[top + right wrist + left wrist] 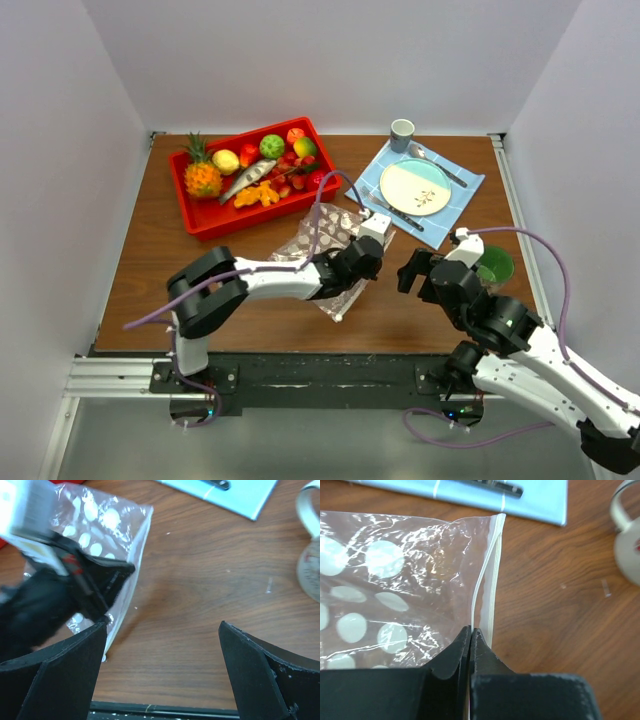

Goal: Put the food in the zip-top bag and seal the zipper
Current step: Pick up the zipper food storage bag at the center of the board, then open the zipper of the food storage bag at the center of the board.

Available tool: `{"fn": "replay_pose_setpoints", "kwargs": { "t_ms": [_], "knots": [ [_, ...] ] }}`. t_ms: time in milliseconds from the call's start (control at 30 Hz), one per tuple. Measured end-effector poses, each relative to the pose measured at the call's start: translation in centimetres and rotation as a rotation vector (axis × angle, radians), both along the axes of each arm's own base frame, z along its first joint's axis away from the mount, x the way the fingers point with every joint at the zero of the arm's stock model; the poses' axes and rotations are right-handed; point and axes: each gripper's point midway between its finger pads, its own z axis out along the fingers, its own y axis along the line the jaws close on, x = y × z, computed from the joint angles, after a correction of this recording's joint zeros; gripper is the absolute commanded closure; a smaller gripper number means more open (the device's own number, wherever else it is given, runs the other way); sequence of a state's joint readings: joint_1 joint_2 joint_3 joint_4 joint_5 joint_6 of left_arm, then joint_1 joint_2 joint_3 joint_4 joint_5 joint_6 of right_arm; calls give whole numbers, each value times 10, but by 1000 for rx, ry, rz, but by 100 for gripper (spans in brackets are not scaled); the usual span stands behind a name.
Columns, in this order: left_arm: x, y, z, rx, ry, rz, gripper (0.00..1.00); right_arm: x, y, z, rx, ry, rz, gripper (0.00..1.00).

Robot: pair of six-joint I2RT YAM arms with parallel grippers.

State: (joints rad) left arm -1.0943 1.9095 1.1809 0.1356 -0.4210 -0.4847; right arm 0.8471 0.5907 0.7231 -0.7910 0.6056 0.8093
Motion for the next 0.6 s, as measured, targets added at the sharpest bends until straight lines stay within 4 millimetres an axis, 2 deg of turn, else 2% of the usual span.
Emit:
{"fn": "replay_pose_setpoints", "kwargs": {
  "t_ms": [67, 167, 267, 400, 600],
  "knots": [
    [-1, 5, 24, -51, -12, 8, 100, 2, 9, -5, 21, -1, 25, 3],
    [-1, 12, 57, -137, -15, 18, 100, 5, 22, -10, 54, -11, 61, 10],
    [5, 28, 89, -231, -11, 38, 100, 12, 38, -11, 90, -24, 98, 15],
    [12, 44, 114, -309, -6, 62, 100, 24, 61, -3, 140, -55, 135, 18],
    [8, 49, 128, -350, 13, 50, 100, 35, 88, -2, 183, -57, 183, 18]
  ]
}}
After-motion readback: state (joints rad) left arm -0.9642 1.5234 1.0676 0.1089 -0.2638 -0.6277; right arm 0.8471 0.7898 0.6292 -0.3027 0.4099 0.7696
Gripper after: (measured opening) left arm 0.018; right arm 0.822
